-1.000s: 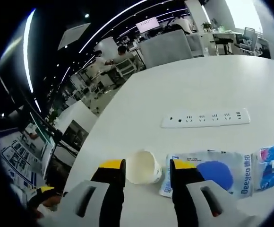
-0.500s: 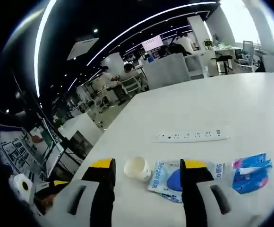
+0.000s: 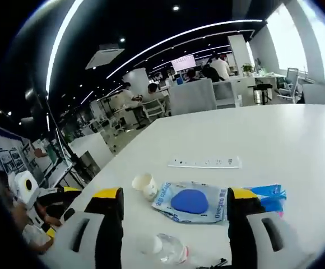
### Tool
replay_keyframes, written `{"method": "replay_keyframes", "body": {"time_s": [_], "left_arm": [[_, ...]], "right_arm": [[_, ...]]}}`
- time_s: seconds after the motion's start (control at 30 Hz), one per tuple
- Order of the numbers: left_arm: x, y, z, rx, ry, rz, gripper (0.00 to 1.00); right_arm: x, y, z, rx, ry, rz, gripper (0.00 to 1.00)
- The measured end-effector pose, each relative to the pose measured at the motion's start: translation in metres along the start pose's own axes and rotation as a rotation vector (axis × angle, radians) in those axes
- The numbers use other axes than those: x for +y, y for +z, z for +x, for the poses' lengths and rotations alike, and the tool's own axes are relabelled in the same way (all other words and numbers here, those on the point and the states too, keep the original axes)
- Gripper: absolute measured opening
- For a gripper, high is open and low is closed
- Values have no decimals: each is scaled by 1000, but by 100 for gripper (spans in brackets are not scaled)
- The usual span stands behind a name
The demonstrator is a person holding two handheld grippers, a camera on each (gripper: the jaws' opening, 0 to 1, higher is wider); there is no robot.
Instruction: Arrange the tabletop items into an orderly group along one side of the table until the central work area is clear of visible clutter.
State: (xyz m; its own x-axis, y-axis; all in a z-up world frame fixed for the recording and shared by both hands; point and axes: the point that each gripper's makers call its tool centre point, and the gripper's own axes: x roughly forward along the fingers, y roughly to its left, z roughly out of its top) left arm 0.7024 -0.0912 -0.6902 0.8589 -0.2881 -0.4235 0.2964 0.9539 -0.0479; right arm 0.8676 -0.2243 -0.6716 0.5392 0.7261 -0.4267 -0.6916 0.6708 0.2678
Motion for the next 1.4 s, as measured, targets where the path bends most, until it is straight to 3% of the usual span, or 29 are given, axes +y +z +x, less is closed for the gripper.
{"method": "replay_keyframes", "body": {"time_s": [0.63,0.77,0.9,1.1,1.4], "left_arm": [[-57,23,51,8,-116,69,78],[-66,30,64,7,-149,90,76],[-75,39,76,-3,-179,129,73],[-85,51,90,-34,-245,165,70],[-86,52,107,-20,-261,216,54]], "right_arm": [[-51,-42,-74,-22,-100,-73,92],[-52,-51,-87,-21,-128,-132,95],[-59,-63,-95,-7,-144,-148,98],[-61,-64,-103,-28,-158,-132,99],[-62,-65,-106,-38,-172,-143,99]]}}
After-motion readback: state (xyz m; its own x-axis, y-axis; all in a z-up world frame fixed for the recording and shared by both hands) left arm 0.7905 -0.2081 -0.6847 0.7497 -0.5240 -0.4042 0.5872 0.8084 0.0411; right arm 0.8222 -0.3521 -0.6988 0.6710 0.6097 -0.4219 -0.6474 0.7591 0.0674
